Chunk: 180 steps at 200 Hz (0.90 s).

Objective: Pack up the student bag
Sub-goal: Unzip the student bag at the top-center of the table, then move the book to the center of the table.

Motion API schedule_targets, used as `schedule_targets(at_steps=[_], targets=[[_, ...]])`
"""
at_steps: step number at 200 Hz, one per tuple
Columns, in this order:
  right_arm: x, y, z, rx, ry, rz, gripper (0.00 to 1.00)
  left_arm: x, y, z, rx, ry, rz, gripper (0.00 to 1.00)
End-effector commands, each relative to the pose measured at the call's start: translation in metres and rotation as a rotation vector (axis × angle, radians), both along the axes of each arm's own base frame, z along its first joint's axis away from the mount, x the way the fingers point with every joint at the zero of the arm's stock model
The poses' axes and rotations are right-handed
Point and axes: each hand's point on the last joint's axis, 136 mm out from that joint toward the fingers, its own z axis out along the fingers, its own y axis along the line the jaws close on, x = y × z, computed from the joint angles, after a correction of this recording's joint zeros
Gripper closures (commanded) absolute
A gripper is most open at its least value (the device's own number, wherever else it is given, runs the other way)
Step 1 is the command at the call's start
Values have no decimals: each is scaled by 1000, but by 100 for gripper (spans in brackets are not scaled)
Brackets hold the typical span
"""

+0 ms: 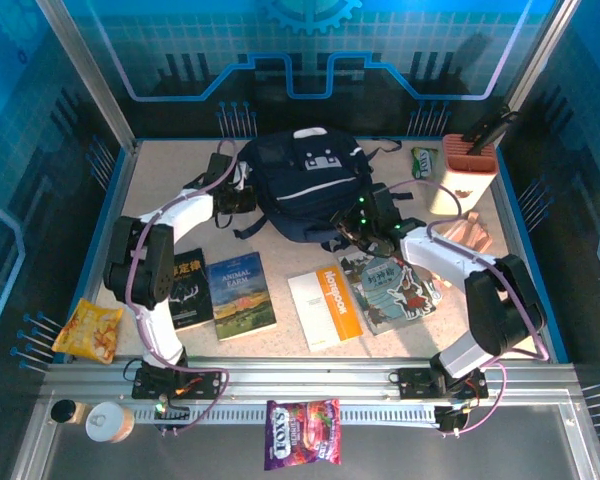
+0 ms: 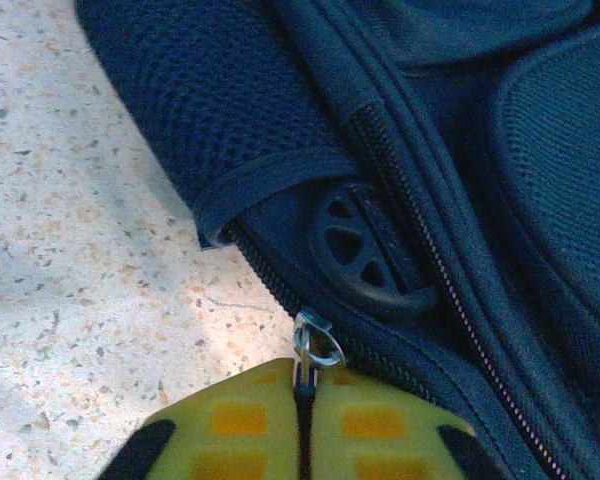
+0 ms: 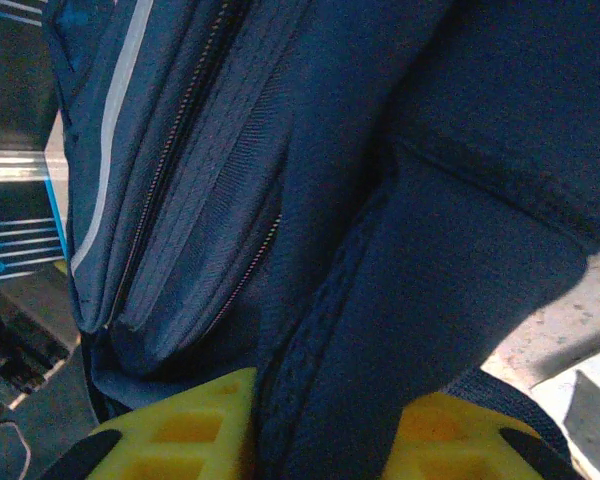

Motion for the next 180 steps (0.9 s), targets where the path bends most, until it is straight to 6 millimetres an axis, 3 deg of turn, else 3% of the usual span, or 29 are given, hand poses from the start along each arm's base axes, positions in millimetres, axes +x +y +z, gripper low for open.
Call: schedule_targets(at_steps=[1, 16, 34, 66, 102, 145, 159, 164, 180], targets=[[7, 23, 0, 29, -18, 30, 72, 17, 14, 20, -1, -65, 67, 75], [11, 30, -7, 14, -4, 45, 68, 8, 19, 26, 0, -57, 97, 62], [16, 29, -10, -32, -4, 64, 58, -12, 29, 35, 9, -38, 149, 58], [18, 6, 8, -192, -71, 135, 35, -53, 48, 43, -8, -3, 270, 49], [-3, -21, 23, -392, -115, 194, 1, -100, 62, 53, -84, 13, 377, 33], [-33, -16, 48, -543, -208, 330, 0, -144, 77, 65, -160, 16, 441, 15], [-41, -1, 51, -583, -244, 398, 0, -152, 81, 69, -193, 1, 453, 8], [-44, 5, 51, -597, -252, 426, 0, -153, 82, 71, -204, -7, 454, 1], [-54, 31, 47, -638, -268, 521, 0, -158, 85, 74, -229, -26, 450, 1]])
